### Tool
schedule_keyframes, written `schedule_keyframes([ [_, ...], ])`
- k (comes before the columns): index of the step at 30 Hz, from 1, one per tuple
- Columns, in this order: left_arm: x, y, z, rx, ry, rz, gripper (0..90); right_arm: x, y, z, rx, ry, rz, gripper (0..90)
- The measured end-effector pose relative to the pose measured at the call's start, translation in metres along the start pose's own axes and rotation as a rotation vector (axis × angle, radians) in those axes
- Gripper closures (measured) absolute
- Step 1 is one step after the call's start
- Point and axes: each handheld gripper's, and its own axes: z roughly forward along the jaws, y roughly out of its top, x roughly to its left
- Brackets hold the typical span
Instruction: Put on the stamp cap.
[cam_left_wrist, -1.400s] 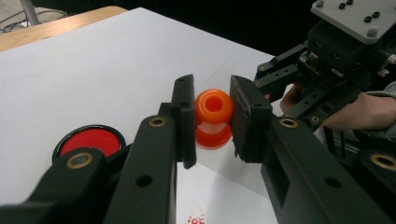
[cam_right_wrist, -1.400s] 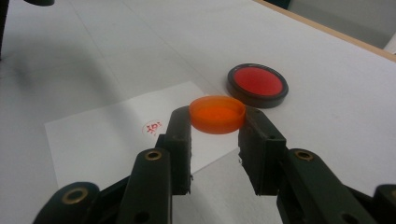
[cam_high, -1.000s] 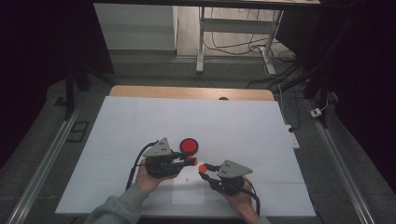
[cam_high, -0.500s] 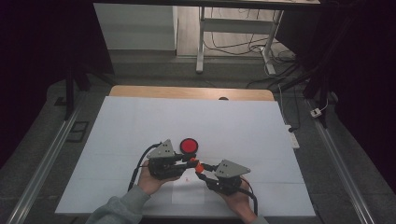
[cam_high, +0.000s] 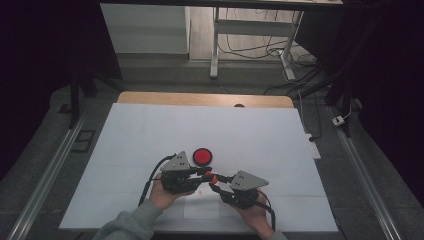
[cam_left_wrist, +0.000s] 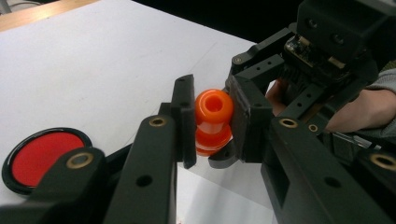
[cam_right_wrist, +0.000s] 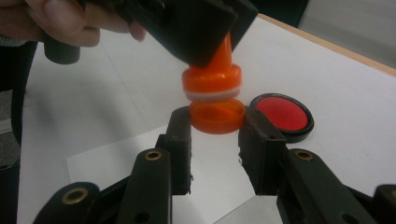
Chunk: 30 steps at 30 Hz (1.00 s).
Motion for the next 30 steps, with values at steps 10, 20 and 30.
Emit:
schedule_keyframes([
  [10,-0.0001,-0.0010,0.0011,-0.004,0.003,0.000,72.4,0.0004,0.0005,-0.0001,-0.005,0.002,0.000,64.6],
  [20,-0.0004,-0.0043,0.0048,0.002,0.009,-0.002,72.4,0.0016,-0.0003,0.0005,-0.002,0.009,-0.001,64.7],
  [30,-0.0008,-0.0054,0.0057,0.004,0.007,0.002,72.5,0.0004,-0.0007,-0.0002,-0.010,0.012,0.013,64.7],
])
